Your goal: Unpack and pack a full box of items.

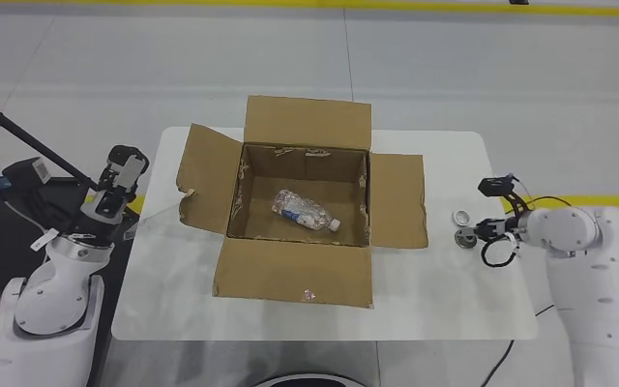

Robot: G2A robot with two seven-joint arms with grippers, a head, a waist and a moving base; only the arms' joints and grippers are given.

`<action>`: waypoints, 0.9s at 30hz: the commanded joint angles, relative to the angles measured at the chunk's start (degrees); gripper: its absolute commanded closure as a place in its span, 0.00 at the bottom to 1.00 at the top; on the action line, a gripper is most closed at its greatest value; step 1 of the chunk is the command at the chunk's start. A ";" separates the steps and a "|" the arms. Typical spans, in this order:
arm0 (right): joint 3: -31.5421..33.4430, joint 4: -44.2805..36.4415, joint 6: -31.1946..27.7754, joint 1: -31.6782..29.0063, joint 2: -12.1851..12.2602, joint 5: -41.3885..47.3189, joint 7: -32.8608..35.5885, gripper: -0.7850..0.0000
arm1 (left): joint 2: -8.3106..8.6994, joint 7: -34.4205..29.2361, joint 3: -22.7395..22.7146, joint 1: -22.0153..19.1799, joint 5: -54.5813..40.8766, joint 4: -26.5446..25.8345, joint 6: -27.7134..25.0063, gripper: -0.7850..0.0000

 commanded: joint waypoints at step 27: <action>-6.34 -0.46 2.93 0.42 0.87 -1.30 -0.08 0.62 | 0.07 0.46 -0.56 1.16 -0.23 -0.29 -0.65 0.00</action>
